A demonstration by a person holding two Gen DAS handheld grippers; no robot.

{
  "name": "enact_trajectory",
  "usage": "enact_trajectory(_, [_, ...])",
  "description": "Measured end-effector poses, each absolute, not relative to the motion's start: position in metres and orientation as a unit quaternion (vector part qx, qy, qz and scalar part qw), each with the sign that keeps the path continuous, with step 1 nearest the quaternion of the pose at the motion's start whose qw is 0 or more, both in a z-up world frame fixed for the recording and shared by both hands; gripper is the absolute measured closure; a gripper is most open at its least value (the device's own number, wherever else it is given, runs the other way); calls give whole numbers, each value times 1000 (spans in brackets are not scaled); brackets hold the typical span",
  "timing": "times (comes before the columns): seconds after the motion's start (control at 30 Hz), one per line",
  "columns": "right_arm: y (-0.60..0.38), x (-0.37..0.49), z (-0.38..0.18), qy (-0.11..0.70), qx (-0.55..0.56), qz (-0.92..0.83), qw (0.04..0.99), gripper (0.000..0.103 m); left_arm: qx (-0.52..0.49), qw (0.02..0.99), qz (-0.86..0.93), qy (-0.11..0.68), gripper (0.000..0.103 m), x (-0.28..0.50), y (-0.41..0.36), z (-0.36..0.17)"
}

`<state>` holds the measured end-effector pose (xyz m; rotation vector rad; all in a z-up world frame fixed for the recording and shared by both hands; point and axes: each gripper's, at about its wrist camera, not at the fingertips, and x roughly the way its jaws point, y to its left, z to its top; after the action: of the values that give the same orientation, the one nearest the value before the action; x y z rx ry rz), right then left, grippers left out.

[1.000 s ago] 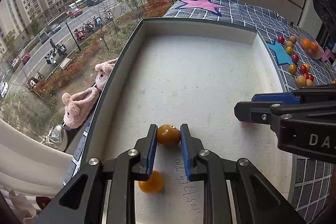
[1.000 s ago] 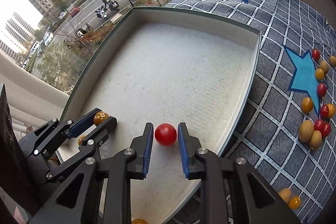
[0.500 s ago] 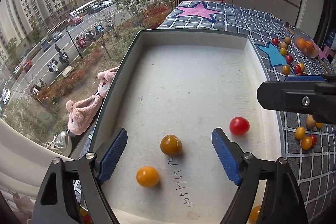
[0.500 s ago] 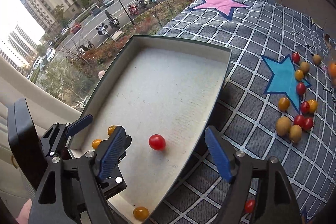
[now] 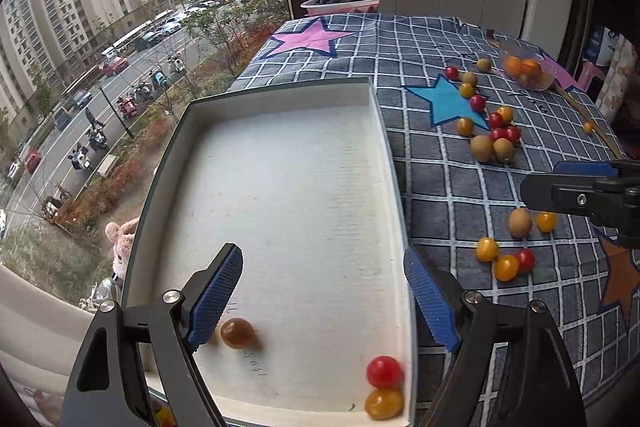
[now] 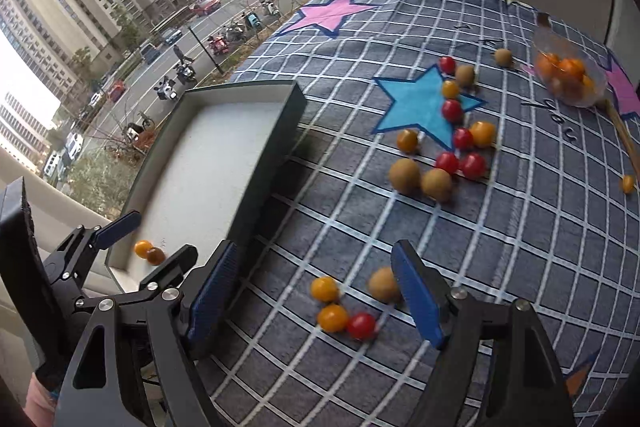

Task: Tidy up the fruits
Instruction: 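Move both open tools back over the fruit on the cloth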

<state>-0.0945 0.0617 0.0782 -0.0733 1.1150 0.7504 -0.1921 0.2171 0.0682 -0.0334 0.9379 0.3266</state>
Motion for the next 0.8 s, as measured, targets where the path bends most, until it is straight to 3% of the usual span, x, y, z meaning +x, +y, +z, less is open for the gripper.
enact_trajectory(0.37, [-5,-99,50,513,-68,293,804,22,-4,884,104,456,19,-189,148,67])
enact_trajectory(0.8, [-3,-100,30,513,-89,313,794,22,-1,868,111,485,20,-182,117,27])
